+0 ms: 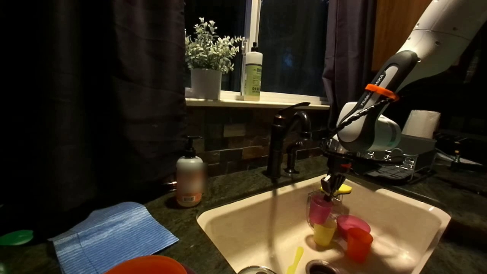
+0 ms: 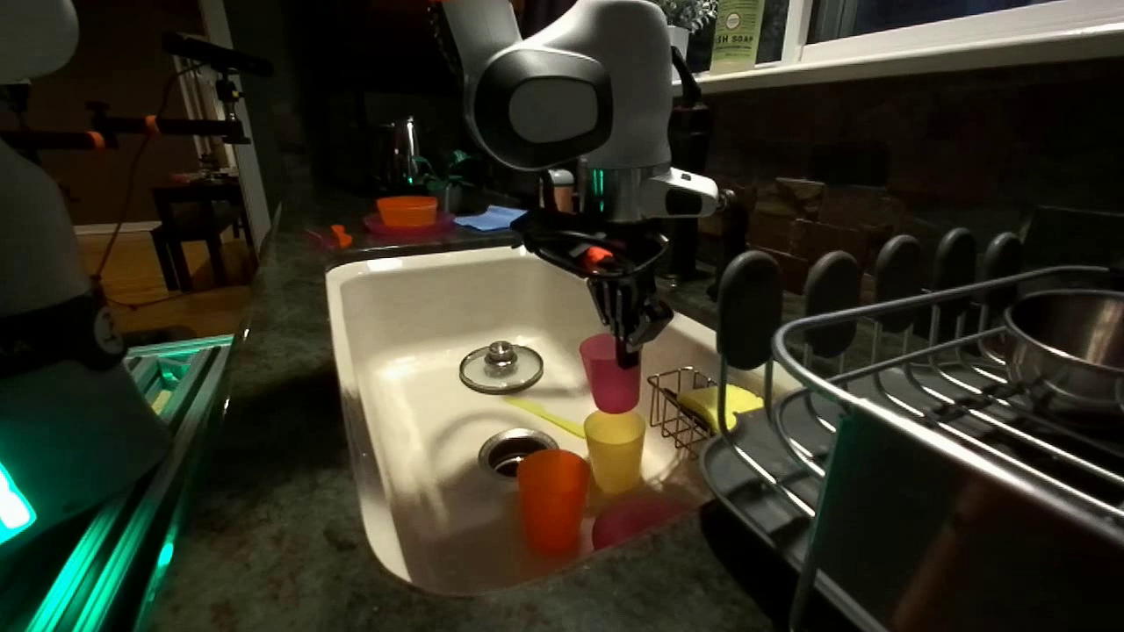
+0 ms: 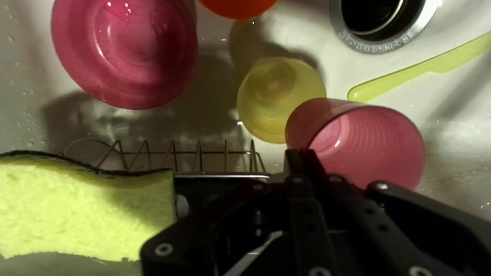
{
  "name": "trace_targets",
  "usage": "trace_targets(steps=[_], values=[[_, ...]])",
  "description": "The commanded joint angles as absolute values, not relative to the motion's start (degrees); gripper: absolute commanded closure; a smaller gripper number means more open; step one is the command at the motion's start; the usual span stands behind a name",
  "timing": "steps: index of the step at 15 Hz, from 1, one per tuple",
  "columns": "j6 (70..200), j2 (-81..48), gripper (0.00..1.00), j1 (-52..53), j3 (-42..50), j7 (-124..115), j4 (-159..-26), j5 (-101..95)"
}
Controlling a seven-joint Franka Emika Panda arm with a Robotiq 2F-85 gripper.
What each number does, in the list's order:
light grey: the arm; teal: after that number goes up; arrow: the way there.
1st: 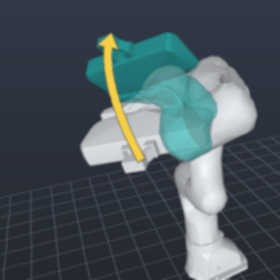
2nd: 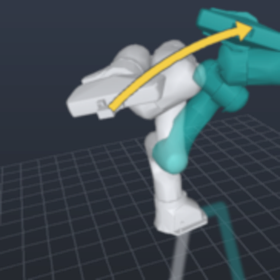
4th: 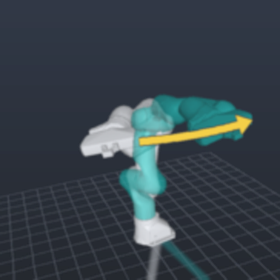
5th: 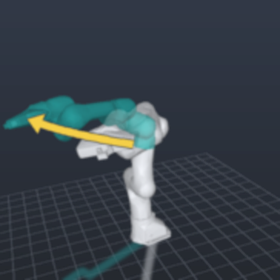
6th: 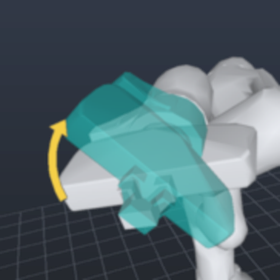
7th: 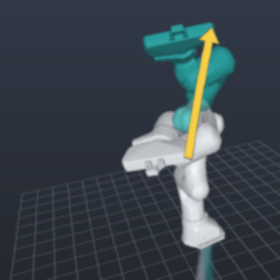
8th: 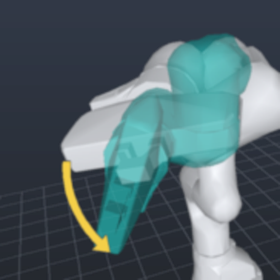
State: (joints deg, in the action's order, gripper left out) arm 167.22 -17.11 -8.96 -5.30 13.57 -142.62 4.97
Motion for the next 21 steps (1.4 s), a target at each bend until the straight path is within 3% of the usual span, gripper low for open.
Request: trace_targets(steps=[1, 14, 21], values=[[166.3, -18.2, 0.99, -11.5, -9.2, 16.9, -142.3, 8.6], [165.8, -18.8, 0.99, -13.8, -17.3, 26.3, -143.7, 9.0], [156.9, -18.2, 0.99, -7.6, -8.7, 26.7, -145.1, -3.7]])
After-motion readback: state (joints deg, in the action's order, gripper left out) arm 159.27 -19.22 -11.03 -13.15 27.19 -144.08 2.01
